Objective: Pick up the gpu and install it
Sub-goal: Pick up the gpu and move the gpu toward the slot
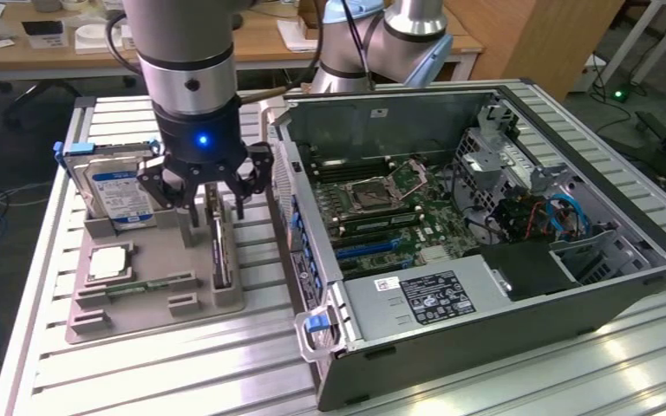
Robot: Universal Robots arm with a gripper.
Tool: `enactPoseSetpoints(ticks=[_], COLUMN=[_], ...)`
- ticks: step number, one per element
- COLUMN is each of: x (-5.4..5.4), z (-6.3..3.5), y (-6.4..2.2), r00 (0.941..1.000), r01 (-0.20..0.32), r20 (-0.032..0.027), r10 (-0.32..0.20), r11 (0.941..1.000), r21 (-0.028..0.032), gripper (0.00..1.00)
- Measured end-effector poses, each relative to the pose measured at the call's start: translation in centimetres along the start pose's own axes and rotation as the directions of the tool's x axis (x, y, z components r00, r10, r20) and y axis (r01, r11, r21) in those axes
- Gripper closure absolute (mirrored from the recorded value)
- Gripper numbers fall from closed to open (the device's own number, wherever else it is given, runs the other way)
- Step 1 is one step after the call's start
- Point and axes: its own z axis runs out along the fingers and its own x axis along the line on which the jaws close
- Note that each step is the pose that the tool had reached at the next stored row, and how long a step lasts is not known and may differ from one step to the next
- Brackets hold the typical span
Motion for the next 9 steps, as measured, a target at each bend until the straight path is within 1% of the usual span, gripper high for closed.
enactPoseSetpoints(ticks=[5,9], x=[-0.20,-0.23], z=[0.34,0.92], y=[-0.01,-0.04], r00=[1.0000,1.0000], r01=[-0.001,-0.001], r20=[0.0000,0.0000], r10=[0.001,0.001], r11=[1.0000,1.0000], r21=[0.0001,0.0001], gripper=[0.41,0.41])
